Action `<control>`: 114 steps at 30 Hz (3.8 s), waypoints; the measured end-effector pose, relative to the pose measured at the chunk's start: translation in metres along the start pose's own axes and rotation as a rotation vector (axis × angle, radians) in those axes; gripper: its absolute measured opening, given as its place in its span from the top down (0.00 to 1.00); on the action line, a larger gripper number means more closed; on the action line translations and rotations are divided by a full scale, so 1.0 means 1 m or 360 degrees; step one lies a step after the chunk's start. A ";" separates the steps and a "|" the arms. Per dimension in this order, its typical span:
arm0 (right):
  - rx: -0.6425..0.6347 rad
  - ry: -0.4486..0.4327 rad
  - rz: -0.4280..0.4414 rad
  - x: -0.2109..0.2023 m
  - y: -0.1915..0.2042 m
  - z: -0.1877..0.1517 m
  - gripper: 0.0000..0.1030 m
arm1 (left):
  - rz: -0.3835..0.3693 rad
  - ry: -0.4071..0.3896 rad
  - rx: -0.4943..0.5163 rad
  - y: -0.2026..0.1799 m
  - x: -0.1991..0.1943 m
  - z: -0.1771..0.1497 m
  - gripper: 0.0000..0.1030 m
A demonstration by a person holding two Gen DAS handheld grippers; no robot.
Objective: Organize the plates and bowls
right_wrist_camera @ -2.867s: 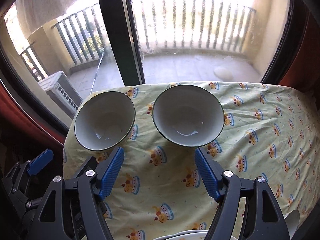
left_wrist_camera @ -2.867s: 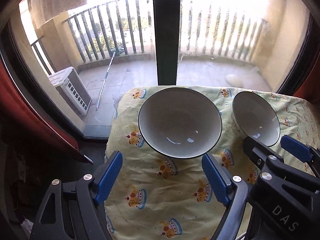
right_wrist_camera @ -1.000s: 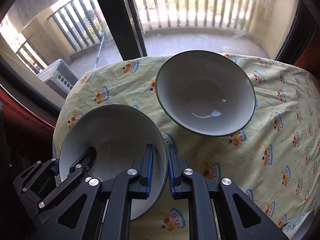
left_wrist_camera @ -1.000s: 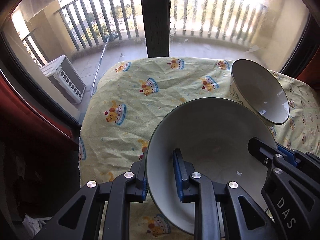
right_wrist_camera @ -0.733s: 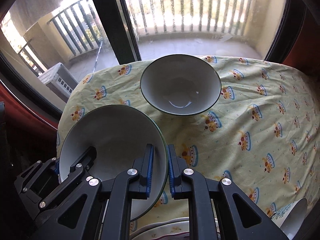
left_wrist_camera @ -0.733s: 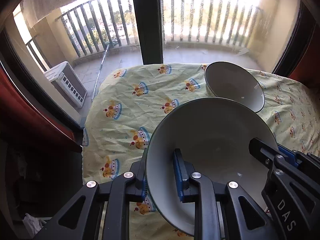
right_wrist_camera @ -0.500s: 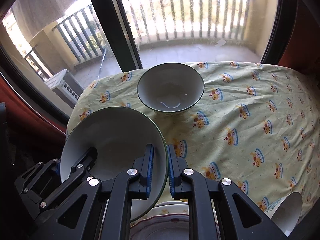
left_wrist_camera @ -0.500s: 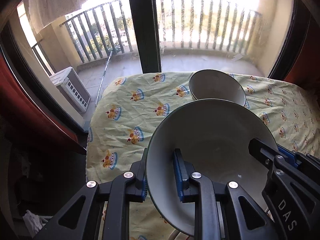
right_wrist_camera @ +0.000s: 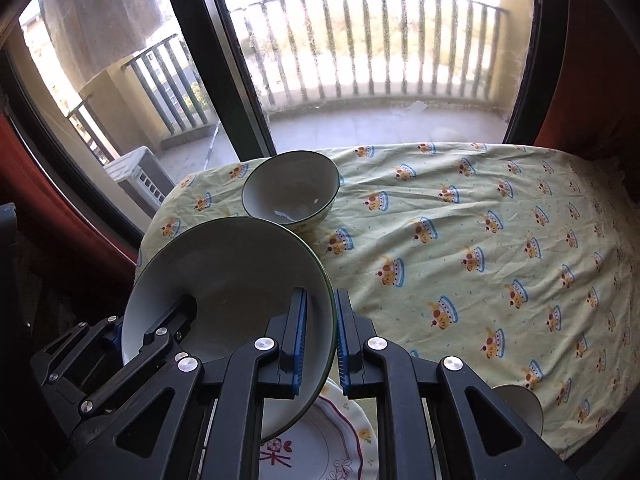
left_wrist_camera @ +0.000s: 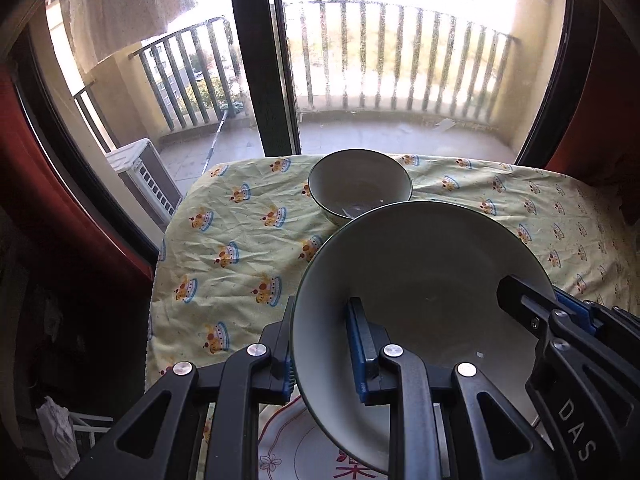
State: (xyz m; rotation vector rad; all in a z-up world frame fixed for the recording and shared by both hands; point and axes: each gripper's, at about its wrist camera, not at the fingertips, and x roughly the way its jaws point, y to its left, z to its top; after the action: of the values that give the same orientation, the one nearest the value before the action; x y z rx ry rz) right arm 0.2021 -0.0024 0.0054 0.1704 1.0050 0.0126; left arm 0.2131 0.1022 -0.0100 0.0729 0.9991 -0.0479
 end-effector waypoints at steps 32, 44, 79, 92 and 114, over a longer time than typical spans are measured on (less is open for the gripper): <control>0.0026 0.0022 -0.0059 -0.054 -0.166 -0.073 0.84 | -0.0137 0.0066 0.0024 -0.155 -0.025 -0.078 0.81; 0.0049 0.0147 -0.0072 -0.037 -0.185 -0.099 0.84 | -0.0148 0.0193 0.0033 -0.168 -0.007 -0.100 0.81; 0.0160 0.0306 0.0066 -0.001 -0.204 -0.123 0.84 | 0.0048 0.0214 0.0167 -0.182 -0.001 -0.114 0.80; 0.0163 0.0302 0.0002 0.004 -0.203 -0.124 0.84 | -0.0009 0.0259 0.0122 -0.177 0.008 -0.117 0.80; 0.0142 0.0126 -0.0133 -0.042 -0.122 -0.093 0.31 | -0.0314 0.0193 0.0038 -0.091 -0.025 -0.085 0.24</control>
State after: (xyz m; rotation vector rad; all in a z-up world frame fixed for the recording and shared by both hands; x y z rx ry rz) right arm 0.0929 -0.1135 -0.0262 0.2107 1.0916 -0.1028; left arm 0.1219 0.0191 -0.0384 -0.0012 1.1244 -0.2381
